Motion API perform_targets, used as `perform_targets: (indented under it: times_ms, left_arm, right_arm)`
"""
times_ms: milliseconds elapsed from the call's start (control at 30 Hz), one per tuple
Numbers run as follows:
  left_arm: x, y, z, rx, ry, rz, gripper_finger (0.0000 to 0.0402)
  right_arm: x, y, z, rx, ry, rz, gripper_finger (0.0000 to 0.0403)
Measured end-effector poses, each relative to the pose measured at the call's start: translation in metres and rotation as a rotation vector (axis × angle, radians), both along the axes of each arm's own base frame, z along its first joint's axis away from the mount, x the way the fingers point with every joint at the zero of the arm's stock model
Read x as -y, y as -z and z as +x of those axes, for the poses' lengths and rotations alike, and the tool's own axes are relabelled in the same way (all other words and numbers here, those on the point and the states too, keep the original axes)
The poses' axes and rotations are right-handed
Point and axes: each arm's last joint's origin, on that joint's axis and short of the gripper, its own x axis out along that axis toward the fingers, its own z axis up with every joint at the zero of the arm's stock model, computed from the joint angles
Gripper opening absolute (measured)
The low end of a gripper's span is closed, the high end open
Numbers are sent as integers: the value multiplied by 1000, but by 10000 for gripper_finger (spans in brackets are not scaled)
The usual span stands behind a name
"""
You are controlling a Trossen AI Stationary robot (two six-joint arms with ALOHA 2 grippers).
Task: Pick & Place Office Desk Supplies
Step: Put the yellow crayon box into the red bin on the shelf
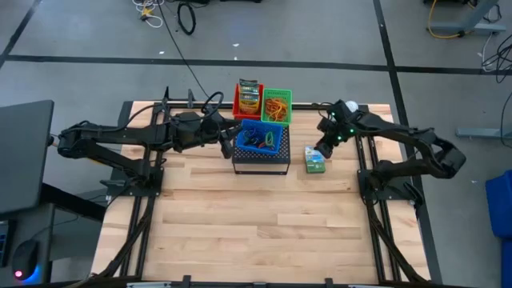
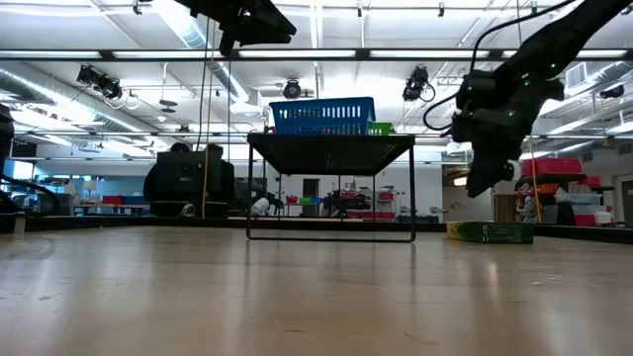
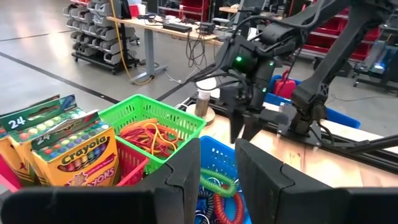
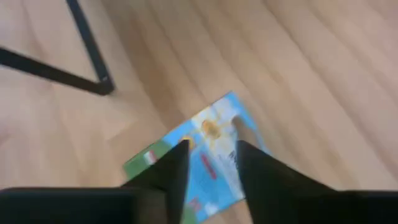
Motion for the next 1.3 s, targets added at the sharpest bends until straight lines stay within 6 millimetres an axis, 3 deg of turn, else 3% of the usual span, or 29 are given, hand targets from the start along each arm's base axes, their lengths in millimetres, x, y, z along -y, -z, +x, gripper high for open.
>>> perform_targets:
  times_ms: [133,233,667,867,1200,1300]
  left_arm:
    - [0,0,0,-1,9,-6,109]
    - [1,1,0,1,21,-16,109]
    - [1,1,0,0,47,-23,109]
    - [1,1,0,-1,47,-22,109]
    - [1,2,0,-11,47,-23,109]
    - [1,2,0,-12,46,-27,109]
  right_arm:
    - [8,10,8,1,-26,-31,208]
    - [11,21,12,-29,-50,-20,237]
    - [17,46,17,-90,-103,37,245]
    - [15,50,16,-102,-129,78,194]
    - [12,49,14,-98,-157,99,19]
    - [9,45,15,-99,-181,73,10]
